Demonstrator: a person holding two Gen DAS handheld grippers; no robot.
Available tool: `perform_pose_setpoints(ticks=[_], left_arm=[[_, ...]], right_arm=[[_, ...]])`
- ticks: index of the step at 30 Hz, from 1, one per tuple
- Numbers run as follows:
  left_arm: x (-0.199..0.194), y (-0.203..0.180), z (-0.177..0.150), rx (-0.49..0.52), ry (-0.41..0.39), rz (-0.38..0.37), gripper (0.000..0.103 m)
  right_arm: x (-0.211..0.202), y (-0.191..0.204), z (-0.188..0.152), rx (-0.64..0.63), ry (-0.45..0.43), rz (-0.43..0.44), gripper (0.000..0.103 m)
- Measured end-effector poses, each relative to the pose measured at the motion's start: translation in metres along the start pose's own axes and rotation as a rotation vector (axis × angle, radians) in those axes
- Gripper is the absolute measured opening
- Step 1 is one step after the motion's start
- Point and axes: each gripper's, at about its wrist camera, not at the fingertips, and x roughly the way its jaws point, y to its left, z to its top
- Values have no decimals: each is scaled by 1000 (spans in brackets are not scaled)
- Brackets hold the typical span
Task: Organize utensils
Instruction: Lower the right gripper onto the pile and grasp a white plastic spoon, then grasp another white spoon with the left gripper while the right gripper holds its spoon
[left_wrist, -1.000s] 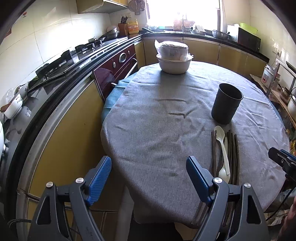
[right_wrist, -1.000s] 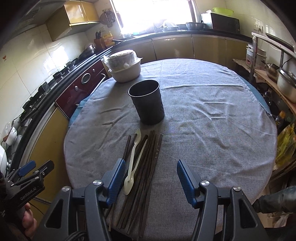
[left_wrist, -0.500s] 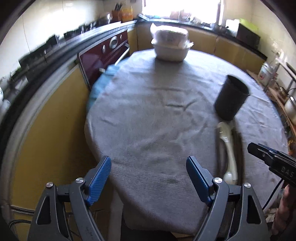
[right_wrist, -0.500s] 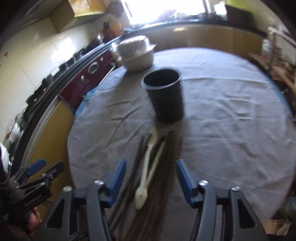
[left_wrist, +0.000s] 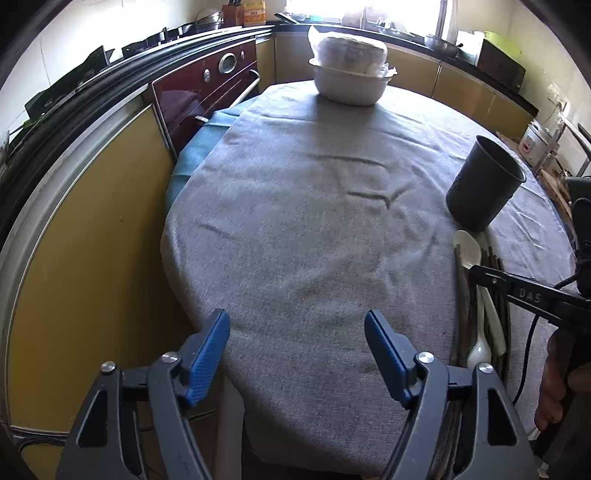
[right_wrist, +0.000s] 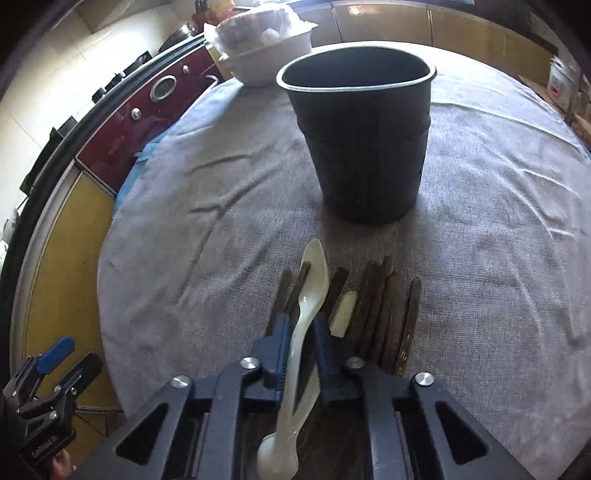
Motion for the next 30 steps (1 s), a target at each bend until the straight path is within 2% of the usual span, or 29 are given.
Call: perform_pose_setpoints(ticks=[2,5,9,13,16,24,28,30], left_arm=[[0,-1,0,-2,-4,-5,72],[1,-5,-1,7,5,-23,62],[5,-13,1,4,25,-75,53],[9,-25,8,4,36,-119,53],[18,-44,10,31,71,-166,53],[28,-99,-12,129,177,-273,53],[34,-115,-30,168,220,-292,53],[34,-117,-31,168,212,-303,53]], right_arm=[[1,0,1,-17,1,2,6],[1,2,4,-21,-7,5,5],[-10,-4,0,15,-32,73,5],[-29,-19,-8,69,-79,152,5],[-46,-35,-13,107,-116,164,5],[-73,-73,-31,167,-155,133,5],[-73,-89,-41,191,-144,128,5],[-72,-94,-45,200,-140,124,5]])
